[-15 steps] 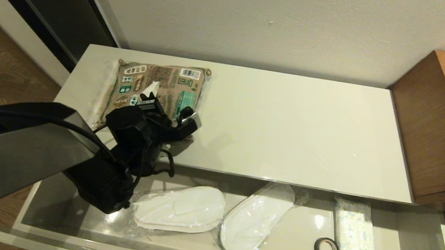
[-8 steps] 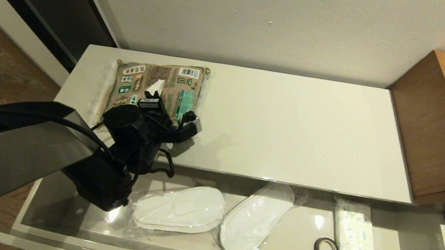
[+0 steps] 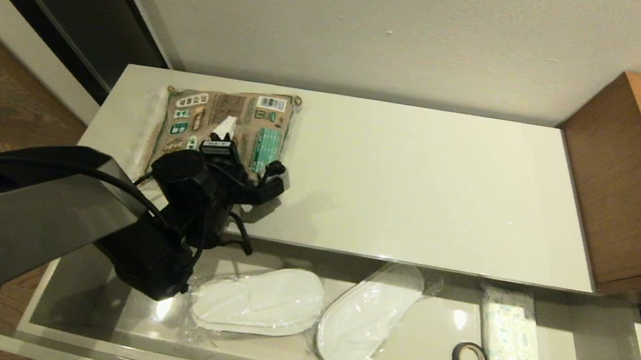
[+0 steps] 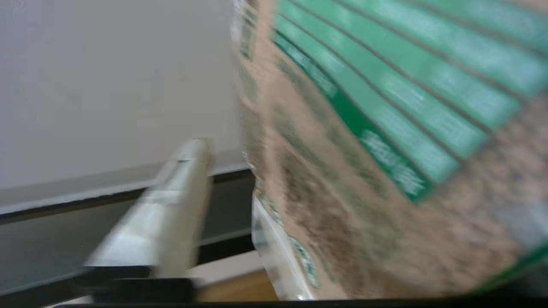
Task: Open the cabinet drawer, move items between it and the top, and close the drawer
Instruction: Pick up the solid drinks on the table
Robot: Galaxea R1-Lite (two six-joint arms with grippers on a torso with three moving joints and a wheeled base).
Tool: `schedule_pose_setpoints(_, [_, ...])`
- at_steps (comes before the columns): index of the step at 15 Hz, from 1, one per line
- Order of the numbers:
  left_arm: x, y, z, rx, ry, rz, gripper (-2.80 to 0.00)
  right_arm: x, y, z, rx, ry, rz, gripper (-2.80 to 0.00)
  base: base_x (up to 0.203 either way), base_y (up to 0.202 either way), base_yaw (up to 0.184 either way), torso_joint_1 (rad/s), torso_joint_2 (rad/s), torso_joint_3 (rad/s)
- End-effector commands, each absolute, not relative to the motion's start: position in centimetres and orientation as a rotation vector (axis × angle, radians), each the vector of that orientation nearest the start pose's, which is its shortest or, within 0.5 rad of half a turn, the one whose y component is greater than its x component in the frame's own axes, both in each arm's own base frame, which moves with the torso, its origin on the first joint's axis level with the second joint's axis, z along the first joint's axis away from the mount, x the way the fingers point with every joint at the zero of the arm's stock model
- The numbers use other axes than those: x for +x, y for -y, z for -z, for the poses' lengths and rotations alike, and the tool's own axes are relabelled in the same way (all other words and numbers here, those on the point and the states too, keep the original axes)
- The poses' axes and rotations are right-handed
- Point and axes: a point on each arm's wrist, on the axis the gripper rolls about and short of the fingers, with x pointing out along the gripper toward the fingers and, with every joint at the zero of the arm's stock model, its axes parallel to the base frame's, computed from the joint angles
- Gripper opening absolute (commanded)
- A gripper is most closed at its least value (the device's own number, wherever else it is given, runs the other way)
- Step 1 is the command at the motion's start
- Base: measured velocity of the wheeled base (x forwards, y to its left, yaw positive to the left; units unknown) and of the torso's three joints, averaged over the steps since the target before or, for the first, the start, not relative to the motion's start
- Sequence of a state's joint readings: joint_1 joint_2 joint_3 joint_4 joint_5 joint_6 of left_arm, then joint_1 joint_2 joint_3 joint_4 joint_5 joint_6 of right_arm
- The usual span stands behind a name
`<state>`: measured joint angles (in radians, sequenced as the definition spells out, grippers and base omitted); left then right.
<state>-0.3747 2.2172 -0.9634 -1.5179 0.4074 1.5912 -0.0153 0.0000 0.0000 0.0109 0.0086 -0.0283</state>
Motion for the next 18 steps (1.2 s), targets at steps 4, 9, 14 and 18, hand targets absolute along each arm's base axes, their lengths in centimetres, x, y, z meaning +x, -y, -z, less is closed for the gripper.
schedule_pose_setpoints(4, [38.0,13.8,-13.0,1.455,0.141,-0.278,-2.8,-2.3,-0.1,-7.4,-0.029,-0.011,0.008,-2.8,0.0,0.0,0.0,0.0,0.0,0.0])
schedule_pose_setpoints(9, [37.3,13.5,-15.8,1.227,0.102,-0.423,-2.8,-2.3,-0.1,-7.4,-0.029,-0.011,0.006,-2.8,0.0,0.0,0.0,0.0,0.0,0.0])
schedule_pose_setpoints(14, [33.0,13.5,-19.5,1.01,0.059,-0.543,-2.8,-2.3,-0.1,-7.4,-0.029,-0.011,0.008,-2.8,0.0,0.0,0.0,0.0,0.0,0.0])
schedule_pose_setpoints(18, [27.2,13.4,-21.9,0.914,0.051,-0.553,-2.8,-2.3,-0.1,-7.4,-0.029,-0.011,0.008,-2.8,0.0,0.0,0.0,0.0,0.0,0.0])
